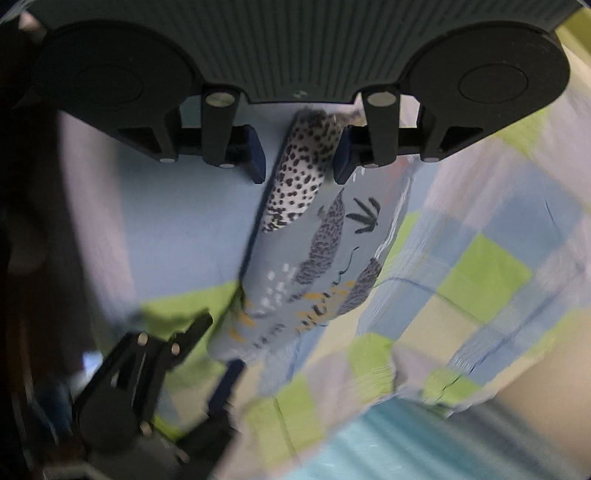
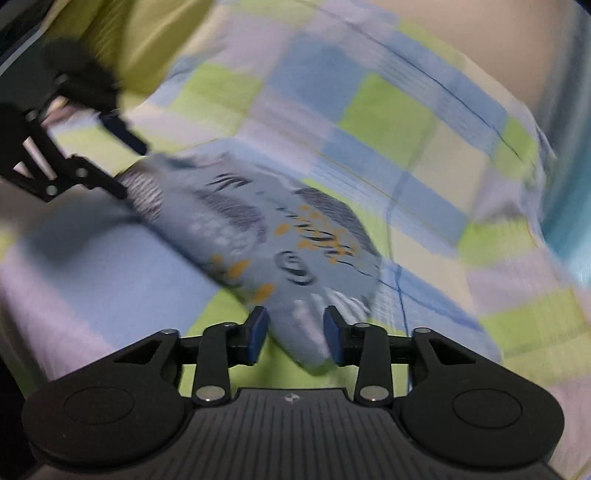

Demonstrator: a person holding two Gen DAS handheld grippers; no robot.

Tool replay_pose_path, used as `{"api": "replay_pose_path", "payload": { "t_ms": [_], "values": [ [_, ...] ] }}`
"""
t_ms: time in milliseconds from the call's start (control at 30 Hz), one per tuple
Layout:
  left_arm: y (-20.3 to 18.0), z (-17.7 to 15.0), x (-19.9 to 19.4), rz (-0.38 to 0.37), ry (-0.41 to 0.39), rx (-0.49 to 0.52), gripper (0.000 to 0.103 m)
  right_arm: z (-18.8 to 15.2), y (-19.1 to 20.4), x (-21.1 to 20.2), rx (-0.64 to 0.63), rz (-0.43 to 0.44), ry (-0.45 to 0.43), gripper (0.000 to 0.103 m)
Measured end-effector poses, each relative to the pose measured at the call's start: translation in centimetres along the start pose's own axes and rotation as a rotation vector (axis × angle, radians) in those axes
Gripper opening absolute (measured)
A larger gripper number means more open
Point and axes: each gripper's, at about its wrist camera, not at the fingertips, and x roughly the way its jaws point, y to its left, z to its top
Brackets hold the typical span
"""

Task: Fold clothes

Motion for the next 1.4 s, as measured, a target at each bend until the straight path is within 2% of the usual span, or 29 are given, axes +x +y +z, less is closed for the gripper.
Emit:
{"api": "replay_pose_path", "payload": {
  "t_ms": [33, 100, 133, 200, 233, 267, 300, 333, 433, 567, 733, 767, 833, 900, 1033, 1067, 1167, 1267, 1367, 1400],
  "values": [
    [-0.6, 0.1, 0.6, 0.029, 0.006, 0.047, 0.038, 0.0, 0.7, 0.2, -0.046, -0.007, 0.004, 0.052],
    [-1.3, 0.2, 1.6, 0.083, 0.017, 0.123, 0.034, -0.2, 2.3, 0.5, -0.162, -0.028, 0.014, 0.052],
    [-1.5, 0.2, 2.2, 0.102, 0.028, 0.152, 0.02, -0.4, 3.0, 0.8, -0.219, -0.048, 0.02, 0.052],
    [-1.3, -0.2, 2.8, 0.107, 0.048, 0.169, 0.01, -0.4, 4.3, 1.6, -0.324, -0.107, 0.009, 0.052],
    [-1.1, -0.5, 2.7, 0.108, 0.048, 0.165, 0.009, -0.6, 4.9, 2.0, -0.372, -0.137, 0.001, 0.049],
    [-0.8, -0.8, 2.6, 0.102, 0.048, 0.151, 0.008, -0.7, 5.6, 2.5, -0.426, -0.162, -0.004, 0.045],
    [-0.4, -1.1, 2.4, 0.094, 0.048, 0.137, 0.008, -0.8, 5.6, 2.9, -0.436, -0.164, 0.013, 0.025],
    [-0.3, -1.2, 2.2, 0.086, 0.046, 0.124, 0.008, -0.9, 5.5, 3.3, -0.443, -0.166, 0.03, 0.014],
    [-0.1, -1.6, 2.0, 0.059, 0.052, 0.078, 0.008, -1.0, 3.1, 2.8, -0.324, -0.168, 0.064, 0.014],
    [0.0, -1.5, 1.4, 0.039, 0.054, 0.049, 0.009, -2.2, 3.4, 3.0, -0.356, -0.2, 0.105, 0.014],
    [1.5, -2.9, -1.2, -0.005, 0.057, -0.035, 0.018, -2.6, 2.8, 2.2, -0.315, -0.215, 0.131, 0.017],
    [2.0, -3.3, -1.7, -0.007, 0.057, -0.078, 0.018, -2.8, 2.6, 2.1, -0.303, -0.225, 0.139, 0.019],
    [3.2, -3.8, -2.6, -0.003, 0.052, -0.168, 0.018, -3.1, 1.8, 2.1, -0.272, -0.293, 0.178, 0.037],
    [4.5, -3.8, -2.8, 0.018, 0.039, -0.245, 0.019, -3.1, 0.6, 2.2, -0.23, -0.358, 0.212, 0.041],
    [7.3, -3.7, -2.3, 0.059, 0.006, -0.388, 0.019, -2.6, -2.0, 1.2, -0.063, -0.432, 0.177, 0.041],
    [8.2, -3.7, -1.8, 0.074, 0.003, -0.426, 0.019, -2.2, -2.6, 0.9, -0.024, -0.425, 0.148, 0.04],
    [9.9, -3.5, 0.5, 0.03, -0.013, -0.529, 0.019, -0.8, -3.5, 0.1, 0.08, -0.362, 0.035, 0.04],
    [9.1, -3.2, 2.8, -0.003, 0.009, -0.471, 0.019, 0.8, -3.1, -0.1, 0.132, -0.234, -0.052, 0.04],
    [9.2, -5.3, 4.9, 0.04, 0.1, -0.475, 0.018, 2.5, -1.8, 0.6, 0.121, -0.085, -0.109, 0.039],
    [9.7, -6.1, 4.8, 0.04, 0.097, -0.504, 0.023, 2.9, -1.5, 1.0, 0.113, -0.042, -0.111, 0.038]
  ]
}}
